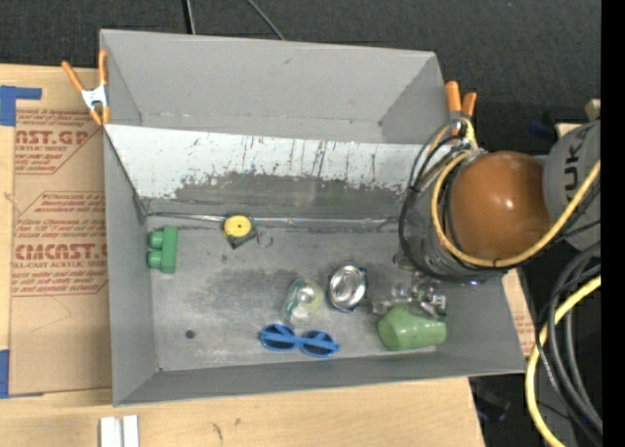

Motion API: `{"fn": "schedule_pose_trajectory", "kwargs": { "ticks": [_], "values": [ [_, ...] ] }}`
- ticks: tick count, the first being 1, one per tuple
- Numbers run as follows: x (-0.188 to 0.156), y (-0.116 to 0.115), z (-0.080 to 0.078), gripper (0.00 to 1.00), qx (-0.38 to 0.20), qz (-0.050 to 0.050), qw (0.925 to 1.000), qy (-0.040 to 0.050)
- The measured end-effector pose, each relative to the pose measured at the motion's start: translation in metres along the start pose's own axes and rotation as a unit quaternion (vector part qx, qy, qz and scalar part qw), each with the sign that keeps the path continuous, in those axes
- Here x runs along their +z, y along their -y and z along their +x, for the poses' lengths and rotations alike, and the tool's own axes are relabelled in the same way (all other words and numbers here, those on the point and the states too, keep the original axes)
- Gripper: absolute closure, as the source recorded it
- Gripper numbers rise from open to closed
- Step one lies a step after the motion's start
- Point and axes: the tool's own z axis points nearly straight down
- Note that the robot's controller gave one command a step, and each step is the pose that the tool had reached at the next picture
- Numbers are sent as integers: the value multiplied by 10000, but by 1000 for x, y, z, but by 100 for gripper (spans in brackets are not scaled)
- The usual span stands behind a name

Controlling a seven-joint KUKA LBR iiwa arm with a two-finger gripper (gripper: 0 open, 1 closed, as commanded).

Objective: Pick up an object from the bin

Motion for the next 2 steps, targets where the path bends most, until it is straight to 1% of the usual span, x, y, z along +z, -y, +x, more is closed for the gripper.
{"fn": "schedule_pose_trajectory", "kwargs": {
  "ticks": [1, 2],
  "values": [
    [-5, 2, -3, 100, -6, 64, 10000, 38],
    [-113, -8, 6, 100, -25, -177, 9998, 2]
  ]
}}
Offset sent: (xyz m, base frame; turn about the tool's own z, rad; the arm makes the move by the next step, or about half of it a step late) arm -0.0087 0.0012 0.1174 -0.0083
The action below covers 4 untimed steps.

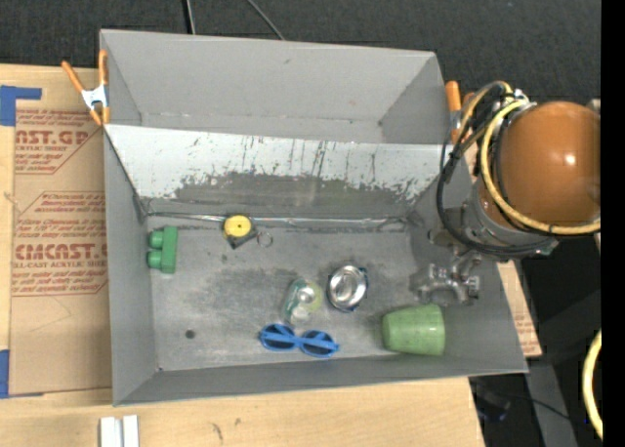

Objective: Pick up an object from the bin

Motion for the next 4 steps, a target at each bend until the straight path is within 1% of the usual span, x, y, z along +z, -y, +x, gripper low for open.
{"fn": "schedule_pose_trajectory", "kwargs": {
  "ticks": [1, 2, 3, 4],
  "values": [
    [4, -1, 0, 0, -6, -30, 10000, 5],
    [110, 31, -8, 0, -3018, -59, 9534, 18],
    [134, 6, -18, 0, -5143, -46, 8576, 26],
    [128, 11, -22, 100, -5149, 64, 8572, 27]
  ]
}}
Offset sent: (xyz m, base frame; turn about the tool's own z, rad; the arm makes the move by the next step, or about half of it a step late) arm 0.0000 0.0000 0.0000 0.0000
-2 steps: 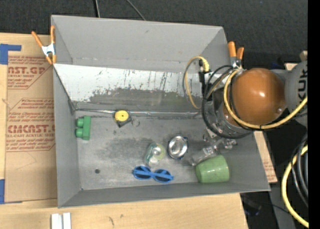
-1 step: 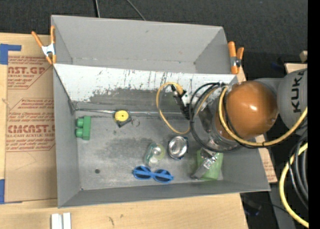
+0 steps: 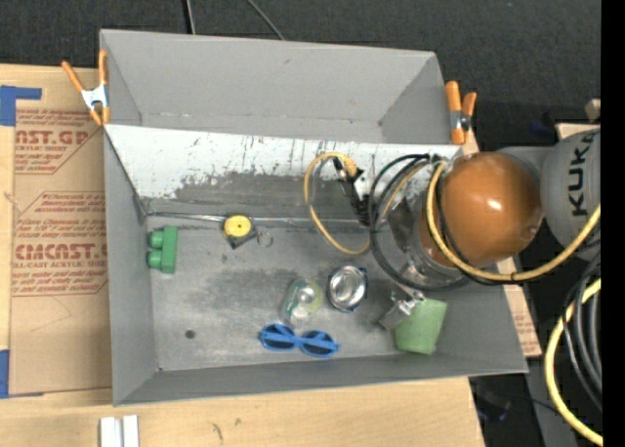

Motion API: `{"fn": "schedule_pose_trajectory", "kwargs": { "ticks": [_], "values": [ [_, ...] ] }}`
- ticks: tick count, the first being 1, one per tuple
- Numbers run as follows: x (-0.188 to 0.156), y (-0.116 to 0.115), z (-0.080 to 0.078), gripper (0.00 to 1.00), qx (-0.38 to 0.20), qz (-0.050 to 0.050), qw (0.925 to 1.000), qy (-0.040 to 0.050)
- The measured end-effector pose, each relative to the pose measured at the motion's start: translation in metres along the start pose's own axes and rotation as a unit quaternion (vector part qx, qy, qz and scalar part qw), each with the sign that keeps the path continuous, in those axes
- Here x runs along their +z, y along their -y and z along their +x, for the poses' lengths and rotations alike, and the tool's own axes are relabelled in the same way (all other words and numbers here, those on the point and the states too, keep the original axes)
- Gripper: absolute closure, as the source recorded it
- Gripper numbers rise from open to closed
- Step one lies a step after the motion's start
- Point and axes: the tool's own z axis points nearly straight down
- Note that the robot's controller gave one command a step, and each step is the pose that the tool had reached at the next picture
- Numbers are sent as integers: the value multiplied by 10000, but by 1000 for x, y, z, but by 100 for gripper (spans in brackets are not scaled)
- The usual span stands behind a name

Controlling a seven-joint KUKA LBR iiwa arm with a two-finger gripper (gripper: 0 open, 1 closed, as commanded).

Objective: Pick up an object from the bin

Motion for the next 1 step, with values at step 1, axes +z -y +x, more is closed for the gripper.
{"fn": "schedule_pose_trajectory", "kwargs": {
  "ticks": [1],
  "values": [
    [-153, -4, 37, 100, -85, -68, 9999, 13]
  ]
}}
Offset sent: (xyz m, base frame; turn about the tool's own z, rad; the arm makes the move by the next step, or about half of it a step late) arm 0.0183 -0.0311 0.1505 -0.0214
